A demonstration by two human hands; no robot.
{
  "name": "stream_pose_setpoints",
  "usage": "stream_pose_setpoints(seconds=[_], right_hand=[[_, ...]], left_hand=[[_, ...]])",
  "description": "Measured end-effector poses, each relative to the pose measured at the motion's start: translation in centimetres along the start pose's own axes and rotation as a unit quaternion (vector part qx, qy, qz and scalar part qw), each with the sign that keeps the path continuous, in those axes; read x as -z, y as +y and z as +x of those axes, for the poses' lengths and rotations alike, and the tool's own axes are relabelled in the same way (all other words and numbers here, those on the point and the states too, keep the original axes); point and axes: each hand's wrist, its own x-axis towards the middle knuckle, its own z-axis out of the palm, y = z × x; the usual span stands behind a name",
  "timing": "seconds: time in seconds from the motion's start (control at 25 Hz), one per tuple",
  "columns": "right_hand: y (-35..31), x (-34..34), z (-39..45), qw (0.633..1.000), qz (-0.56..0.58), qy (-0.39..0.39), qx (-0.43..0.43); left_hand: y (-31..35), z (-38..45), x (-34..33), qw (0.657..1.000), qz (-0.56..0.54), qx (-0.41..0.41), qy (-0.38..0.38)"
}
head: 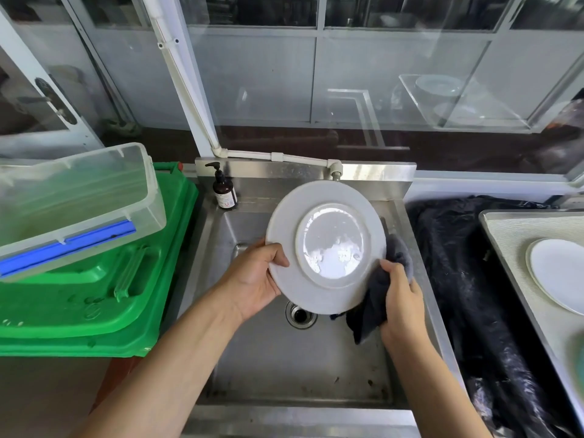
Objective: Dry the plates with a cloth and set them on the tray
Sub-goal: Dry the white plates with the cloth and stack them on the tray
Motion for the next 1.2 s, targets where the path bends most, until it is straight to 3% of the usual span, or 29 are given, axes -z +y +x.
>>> stream_pose_setpoints(seconds=[0.12, 0.28, 0.36, 0.52, 0.56, 0.68, 0.72, 0.84, 0.88, 1.04, 1.2], right_hand=[[-0.8, -0.4, 0.1, 0.987, -0.094, 0.005, 0.129], [-2.4, -1.8, 0.2, 0.928, -0.206, -0.058, 0.304], [-2.6, -2.7, -0.3, 0.875, -0.253, -0.118, 0.396], [-2.2, -4.5, -1.5, 0.725, -0.322, -0.293, 0.535], [-2.4, -4.7, -1.5, 0.722, -0.322, -0.3, 0.534], [-3.2, -5.4, -1.4, 0.807, -0.285, -0.215, 0.471], [-3.4, -5.7, -1.7, 0.811, -0.282, -0.206, 0.469], [-2.7, -6.3, -2.8, 0.726, -0.314, -0.292, 0.538], [-2.4, -6.3, -3.0, 0.716, -0.316, -0.311, 0.54], [-2.2, -6.2, -3.1, 0.82, -0.251, -0.223, 0.464], [-1.1, -5.7, -4.0, 0.81, -0.245, -0.233, 0.479]], left_hand=[[-0.2, -0.7, -0.2, 0.998, 0.063, 0.008, -0.002], [-0.5, -1.2, -1.2, 0.991, 0.131, -0.012, 0.017], [-0.5, -1.4, -1.9, 0.986, 0.163, -0.031, 0.029], [-0.7, -1.5, -1.8, 0.98, 0.179, -0.072, 0.056], [-0.7, -1.6, -1.6, 0.978, 0.185, -0.073, 0.059], [-0.8, -2.0, -1.8, 0.966, 0.238, -0.073, 0.064], [-1.0, -2.1, -1.9, 0.964, 0.245, -0.078, 0.066], [-1.4, -1.8, -1.9, 0.974, 0.196, -0.098, 0.066], [-1.4, -1.7, -1.9, 0.978, 0.175, -0.095, 0.067], [-1.5, -2.1, -2.4, 0.977, 0.188, -0.082, 0.062], [-0.9, -2.1, -2.8, 0.984, 0.147, -0.078, 0.064]])
